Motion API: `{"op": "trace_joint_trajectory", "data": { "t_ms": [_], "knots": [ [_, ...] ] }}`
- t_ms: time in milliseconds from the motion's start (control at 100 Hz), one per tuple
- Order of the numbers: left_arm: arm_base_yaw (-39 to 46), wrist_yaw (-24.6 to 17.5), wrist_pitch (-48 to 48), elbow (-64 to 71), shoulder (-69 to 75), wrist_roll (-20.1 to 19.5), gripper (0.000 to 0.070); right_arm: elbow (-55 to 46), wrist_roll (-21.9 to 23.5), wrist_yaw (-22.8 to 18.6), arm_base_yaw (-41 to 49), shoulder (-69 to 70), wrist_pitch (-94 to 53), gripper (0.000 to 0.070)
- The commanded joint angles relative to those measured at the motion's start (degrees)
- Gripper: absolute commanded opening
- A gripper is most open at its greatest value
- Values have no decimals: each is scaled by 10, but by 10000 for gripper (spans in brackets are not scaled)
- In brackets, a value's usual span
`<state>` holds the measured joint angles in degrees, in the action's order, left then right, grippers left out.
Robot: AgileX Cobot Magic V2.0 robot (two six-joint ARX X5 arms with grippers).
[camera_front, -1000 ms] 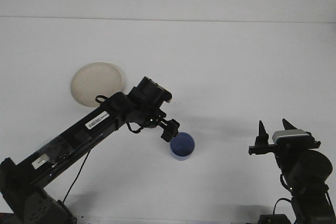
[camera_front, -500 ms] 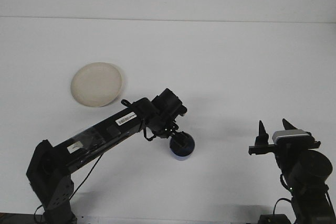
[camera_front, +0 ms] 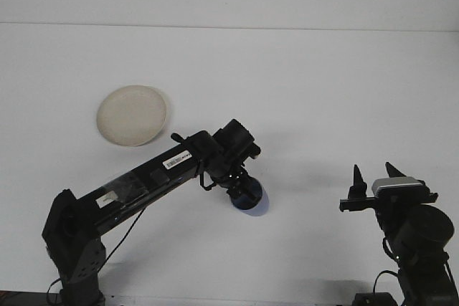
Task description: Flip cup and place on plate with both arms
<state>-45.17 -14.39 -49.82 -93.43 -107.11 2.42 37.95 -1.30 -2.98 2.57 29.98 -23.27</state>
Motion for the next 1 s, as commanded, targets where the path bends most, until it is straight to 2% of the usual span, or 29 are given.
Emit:
{"op": "trace_joint_trajectory", "data": {
  "t_ms": [0, 190, 370, 700, 990],
  "knots": [
    [7, 19, -25, -46, -9, -8, 9, 3, -5, 0, 1, 1, 7, 457],
    [63, 103, -119, -177, -9, -34, 8, 3, -5, 0, 1, 1, 7, 457],
    [162, 178, -146, -271, -9, -35, 8, 3, -5, 0, 1, 1, 7, 457],
    [362, 181, -144, -285, -36, -28, 9, 3, -5, 0, 1, 1, 7, 457],
    [430, 181, -148, -285, -111, -17, 9, 3, -5, 0, 1, 1, 7, 456]
  ]
}}
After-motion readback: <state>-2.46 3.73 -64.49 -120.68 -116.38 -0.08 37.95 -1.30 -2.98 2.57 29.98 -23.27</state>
